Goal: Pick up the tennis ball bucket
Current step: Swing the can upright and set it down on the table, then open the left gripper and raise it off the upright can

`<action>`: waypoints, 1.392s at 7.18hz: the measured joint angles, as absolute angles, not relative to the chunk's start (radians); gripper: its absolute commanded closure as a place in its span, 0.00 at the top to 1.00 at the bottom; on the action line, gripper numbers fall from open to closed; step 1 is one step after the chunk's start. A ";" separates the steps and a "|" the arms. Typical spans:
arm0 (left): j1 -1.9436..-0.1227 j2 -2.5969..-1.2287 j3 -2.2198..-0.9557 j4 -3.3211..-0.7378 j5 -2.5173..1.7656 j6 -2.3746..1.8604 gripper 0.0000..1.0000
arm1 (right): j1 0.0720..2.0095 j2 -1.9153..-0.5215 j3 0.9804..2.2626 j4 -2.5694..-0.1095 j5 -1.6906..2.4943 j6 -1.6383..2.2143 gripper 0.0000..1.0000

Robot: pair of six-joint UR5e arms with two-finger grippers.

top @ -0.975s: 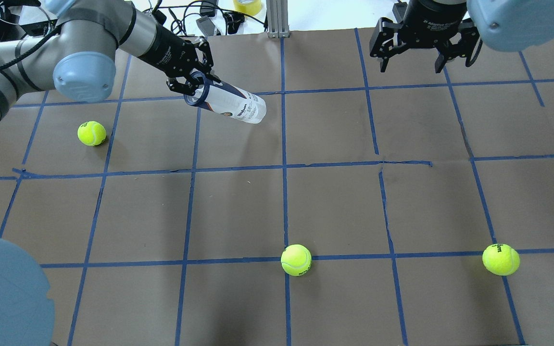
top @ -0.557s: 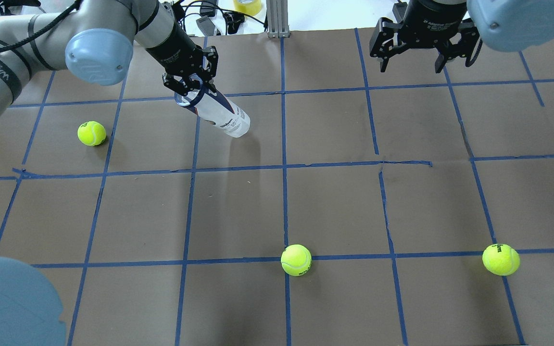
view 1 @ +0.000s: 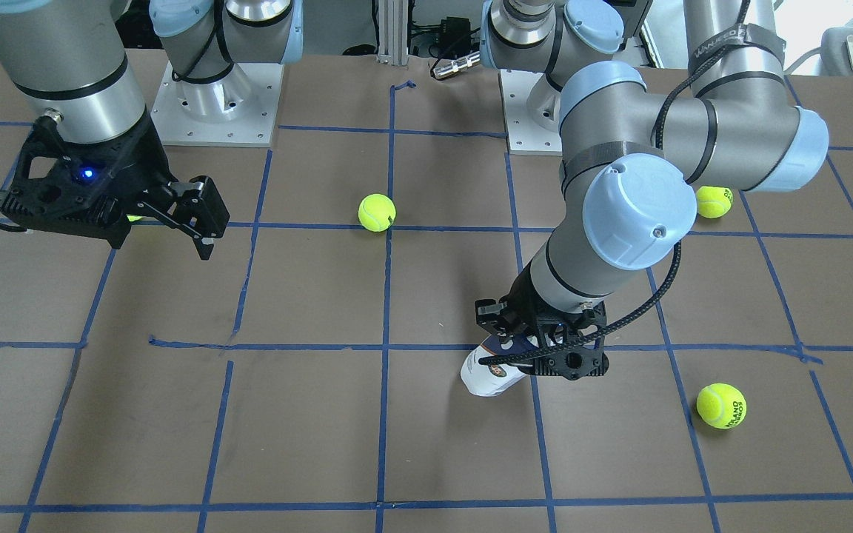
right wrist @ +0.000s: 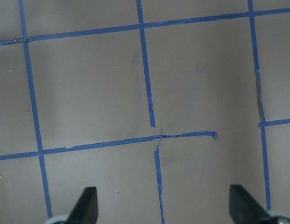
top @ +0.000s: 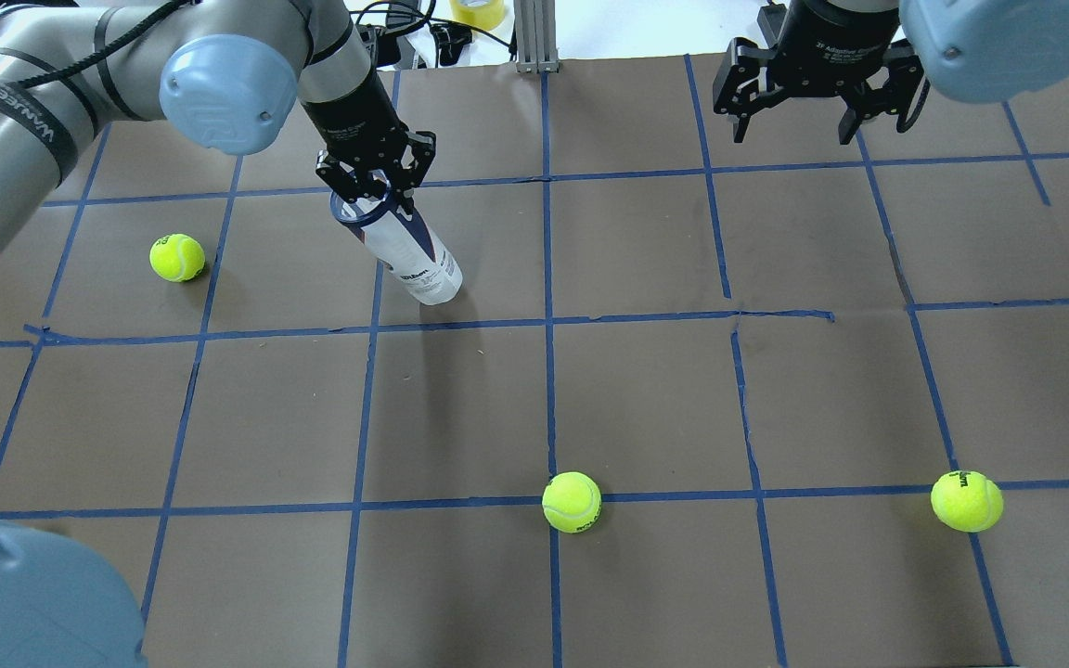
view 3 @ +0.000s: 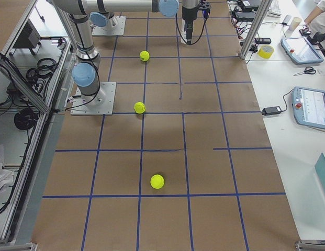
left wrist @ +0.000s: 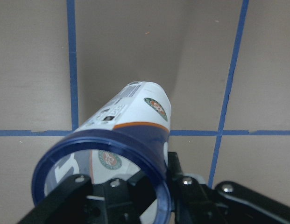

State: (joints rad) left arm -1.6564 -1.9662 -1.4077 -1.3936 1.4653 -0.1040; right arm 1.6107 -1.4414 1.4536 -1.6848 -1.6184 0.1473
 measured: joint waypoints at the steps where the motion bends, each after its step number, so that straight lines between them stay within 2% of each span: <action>1: -1.659 -1.968 -1.407 -1.377 1.497 -0.083 0.00 | 1.611 -1.448 1.464 -1.687 -1.618 0.147 1.00; 5: -1.668 -1.985 -1.408 -1.324 1.514 -0.080 0.00 | 1.611 -1.455 1.480 -1.701 -1.617 0.147 1.00; 6: -1.670 -1.989 -1.410 -1.319 1.515 -0.081 0.27 | 1.611 -1.455 1.480 -1.701 -1.617 0.147 1.00; 7: -1.670 -1.994 -1.412 -1.316 1.517 -0.082 0.47 | 1.611 -1.455 1.480 -1.701 -1.617 0.147 1.00; 9: -1.671 -1.998 -1.412 -1.307 1.513 -0.099 1.00 | 1.611 -1.456 1.480 -1.701 -1.617 0.147 1.00; 10: -1.672 -1.996 -1.410 -1.305 1.511 -0.115 1.00 | 1.611 -1.456 1.480 -1.701 -1.617 0.147 1.00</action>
